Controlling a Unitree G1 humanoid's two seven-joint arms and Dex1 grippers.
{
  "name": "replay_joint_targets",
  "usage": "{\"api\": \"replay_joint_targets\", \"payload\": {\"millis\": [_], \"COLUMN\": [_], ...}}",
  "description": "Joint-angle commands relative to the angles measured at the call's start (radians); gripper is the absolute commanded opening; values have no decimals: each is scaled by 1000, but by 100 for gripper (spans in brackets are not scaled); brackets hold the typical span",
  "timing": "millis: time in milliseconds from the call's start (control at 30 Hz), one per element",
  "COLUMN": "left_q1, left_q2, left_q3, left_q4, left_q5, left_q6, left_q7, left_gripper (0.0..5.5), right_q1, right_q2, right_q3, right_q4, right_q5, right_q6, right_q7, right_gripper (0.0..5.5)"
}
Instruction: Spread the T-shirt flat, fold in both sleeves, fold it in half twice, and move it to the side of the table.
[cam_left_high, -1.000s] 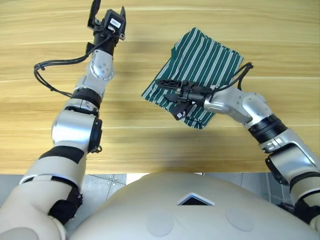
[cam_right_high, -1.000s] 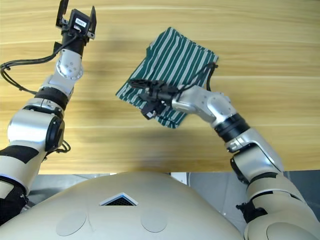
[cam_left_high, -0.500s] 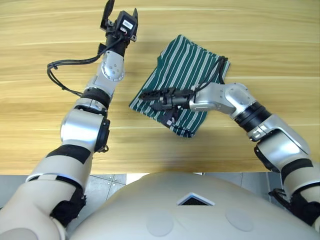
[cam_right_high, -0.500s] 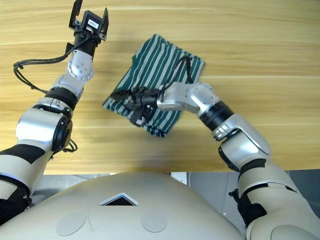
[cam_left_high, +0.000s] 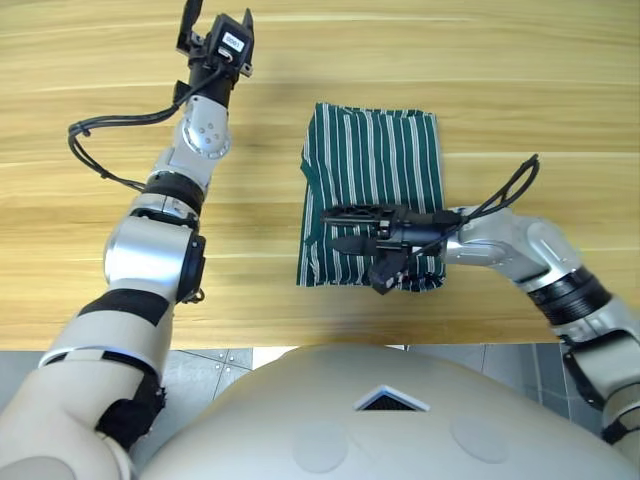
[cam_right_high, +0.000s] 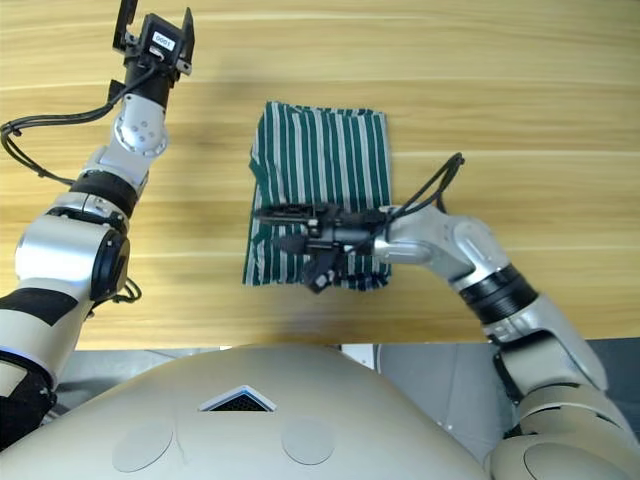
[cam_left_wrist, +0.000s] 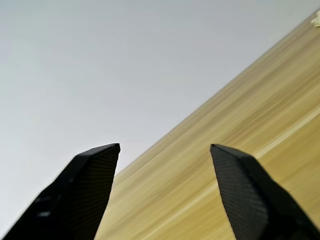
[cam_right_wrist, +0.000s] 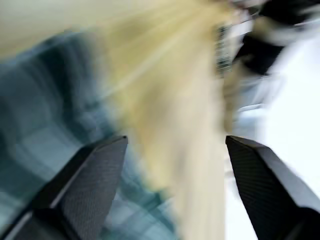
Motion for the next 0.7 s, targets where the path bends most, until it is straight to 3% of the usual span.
{"api": "replay_joint_targets", "payload": {"millis": [33, 133, 200, 267, 500, 700], "left_q1": [124, 401, 620, 798, 955, 907], "left_q2": [129, 303, 431, 549, 721, 664], "left_q3": [22, -21, -96, -139, -149, -237], "left_q4": [-139, -436, -607, -771, -1121, -1167], "left_q5": [-41, -85, 47, 95, 14, -18], "left_q6": [-201, -378, -358, -317, -185, -178], "left_q7": [-78, -272, -393, -526, -802, -915], "left_gripper": [336, 336, 336, 336, 336, 336], "right_q1": [58, 170, 256, 386, 649, 707], "right_q2": [47, -21, -135, -233, -325, -374], "right_q3": [-153, -344, -471, -528, -451, -417], "right_q4": [-80, -14, 124, 232, 91, -49], "right_q5": [268, 299, 137, 2, -98, -106], "right_q6": [99, 131, 118, 143, 197, 217], "right_q7": [-52, -96, -158, -198, -11, 114], "right_gripper": [363, 363, 363, 363, 363, 363]}}
